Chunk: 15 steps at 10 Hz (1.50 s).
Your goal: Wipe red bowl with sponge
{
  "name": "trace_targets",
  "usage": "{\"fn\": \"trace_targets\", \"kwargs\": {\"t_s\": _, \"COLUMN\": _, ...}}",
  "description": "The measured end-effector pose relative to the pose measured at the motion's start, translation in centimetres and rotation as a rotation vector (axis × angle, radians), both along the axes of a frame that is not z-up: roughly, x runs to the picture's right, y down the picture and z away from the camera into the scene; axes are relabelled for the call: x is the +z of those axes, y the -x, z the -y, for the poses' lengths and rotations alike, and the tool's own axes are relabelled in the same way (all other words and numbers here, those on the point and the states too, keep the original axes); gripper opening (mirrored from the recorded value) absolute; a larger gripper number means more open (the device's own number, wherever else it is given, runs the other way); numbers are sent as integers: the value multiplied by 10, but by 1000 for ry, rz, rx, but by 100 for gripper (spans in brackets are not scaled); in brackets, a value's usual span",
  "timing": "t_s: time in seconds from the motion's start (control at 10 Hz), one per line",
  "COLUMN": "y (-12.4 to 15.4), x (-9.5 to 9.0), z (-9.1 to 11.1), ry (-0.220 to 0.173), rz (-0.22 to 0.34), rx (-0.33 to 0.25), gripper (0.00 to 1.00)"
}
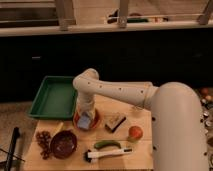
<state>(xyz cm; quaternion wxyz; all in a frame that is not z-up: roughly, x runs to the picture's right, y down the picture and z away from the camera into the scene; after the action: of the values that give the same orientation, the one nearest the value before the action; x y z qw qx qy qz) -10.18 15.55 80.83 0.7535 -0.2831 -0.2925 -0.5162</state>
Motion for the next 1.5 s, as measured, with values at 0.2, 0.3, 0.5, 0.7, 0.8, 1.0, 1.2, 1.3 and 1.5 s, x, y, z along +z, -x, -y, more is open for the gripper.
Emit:
{"fn": "trace_targets", "kwargs": {"t_s": 0.2, "y": -23, "x": -3, "z": -6, "ry": 8, "rz": -45, "rx": 32, "gripper": 0}}
{"fn": "trace_targets", "kwargs": {"t_s": 0.3, "y": -30, "x": -3, "z": -6, "ry": 8, "rz": -59, "rx": 46, "gripper": 0}}
{"fn": "trace_targets", "kwargs": {"t_s": 0.5, "y": -48, "x": 5, "z": 3, "ry": -3, "rz": -88, "rx": 87, "gripper": 0}}
{"fn": "trace_targets", "kwargs": {"t_s": 0.7, "y": -55, "x": 16, "z": 16, "ry": -17, "rz": -95, "rx": 115, "gripper": 0}}
{"fn": "trace_targets", "kwargs": {"t_s": 0.8, "y": -56, "x": 26, "z": 23, "ry": -21, "rz": -94, "rx": 130, "gripper": 0}}
{"fn": "trace_targets", "kwargs": {"t_s": 1.0, "y": -55, "x": 41, "z": 32, "ry": -21, "rz": -84, "rx": 148, "gripper": 0}}
{"fn": "trace_targets", "kwargs": {"t_s": 1.2, "y": -49, "x": 51, "z": 39, "ry": -22, "rz": -64, "rx": 153, "gripper": 0}}
{"fn": "trace_targets", "kwargs": {"t_s": 1.3, "y": -40, "x": 54, "z": 42, "ry": -26, "rz": -47, "rx": 147, "gripper": 0}}
{"fn": "trace_targets", "kwargs": {"t_s": 1.5, "y": -21, "x": 56, "z": 49, "ry": -35, "rz": -9, "rx": 125, "gripper": 0}}
